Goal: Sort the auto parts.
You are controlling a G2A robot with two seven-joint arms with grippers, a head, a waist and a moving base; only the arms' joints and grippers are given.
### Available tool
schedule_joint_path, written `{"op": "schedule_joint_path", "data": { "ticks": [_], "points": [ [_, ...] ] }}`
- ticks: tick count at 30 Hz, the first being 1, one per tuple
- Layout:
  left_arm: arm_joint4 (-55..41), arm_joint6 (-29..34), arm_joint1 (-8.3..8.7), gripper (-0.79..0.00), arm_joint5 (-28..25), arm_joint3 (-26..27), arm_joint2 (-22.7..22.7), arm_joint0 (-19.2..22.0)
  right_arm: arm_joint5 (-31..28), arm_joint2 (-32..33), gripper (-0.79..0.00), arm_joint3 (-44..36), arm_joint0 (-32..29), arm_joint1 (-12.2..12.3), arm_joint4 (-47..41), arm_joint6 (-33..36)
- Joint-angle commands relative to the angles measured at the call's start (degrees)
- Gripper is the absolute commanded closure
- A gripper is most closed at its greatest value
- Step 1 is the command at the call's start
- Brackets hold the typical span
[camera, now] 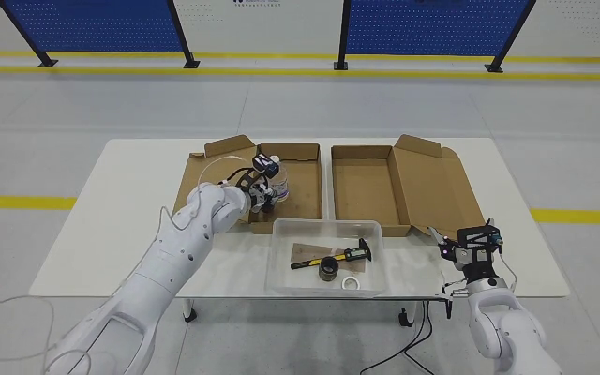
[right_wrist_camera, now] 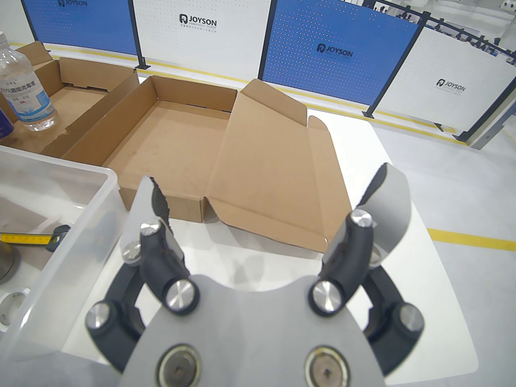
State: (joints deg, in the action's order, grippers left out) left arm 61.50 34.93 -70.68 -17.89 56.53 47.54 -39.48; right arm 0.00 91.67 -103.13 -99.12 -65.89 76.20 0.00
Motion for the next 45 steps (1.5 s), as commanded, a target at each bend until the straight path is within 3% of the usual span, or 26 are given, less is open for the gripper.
{"op": "schedule_joint_path", "data": {
  "ticks": [1,4,8,14,19,26,33,41,42,43,45],
  "points": [
    [0.3,-0.1,-0.21,-0.486,-0.2,-0.6,-0.2,0.3,0.0,0.0,-0.785,0.0,0.0,0.0,0.0,0.0],
    [0.8,0.1,-0.43,-0.785,-0.5,-1.1,-0.4,0.7,0.0,0.0,-0.785,0.0,0.0,0.0,0.0,0.0],
    [0.1,0.9,-0.66,-0.785,-0.2,-1.0,0.0,0.9,0.0,0.0,-0.785,0.0,0.0,0.0,0.0,0.0],
    [0.3,3.1,-0.27,-0.785,1.9,3.6,2.0,0.3,0.0,0.0,-0.785,0.0,0.0,0.0,0.0,0.0],
    [-3.5,6.9,1.0,-0.785,4.3,13.2,6.9,-3.5,0.0,0.0,-0.785,0.0,0.0,0.0,0.0,0.0],
    [-12.8,19.7,2.69,-0.785,2.7,28.5,12.3,-10.1,0.0,0.0,-0.785,0.0,0.0,0.0,0.0,0.0],
    [-21.6,30.0,2.41,-0.785,2.5,34.7,9.2,-12.0,0.0,0.0,-0.785,0.0,0.0,0.0,0.0,0.0],
    [-24.2,32.3,0.67,-0.785,2.9,30.0,1.4,-9.3,0.0,0.0,-0.785,0.0,0.0,0.0,0.0,0.0],
    [-23.7,31.9,0.44,-0.717,2.9,29.0,0.5,-8.8,0.0,0.0,-0.785,0.0,0.0,0.0,0.0,0.0],
    [-23.4,31.4,0.18,-0.582,2.9,27.9,-0.3,-8.3,0.0,0.0,-0.785,0.0,0.0,0.0,0.0,0.0],
    [-23.9,30.7,-0.35,-0.446,3.0,25.9,-1.6,-7.4,0.0,0.0,-0.785,0.0,0.0,0.0,0.0,0.0]
  ]
}}
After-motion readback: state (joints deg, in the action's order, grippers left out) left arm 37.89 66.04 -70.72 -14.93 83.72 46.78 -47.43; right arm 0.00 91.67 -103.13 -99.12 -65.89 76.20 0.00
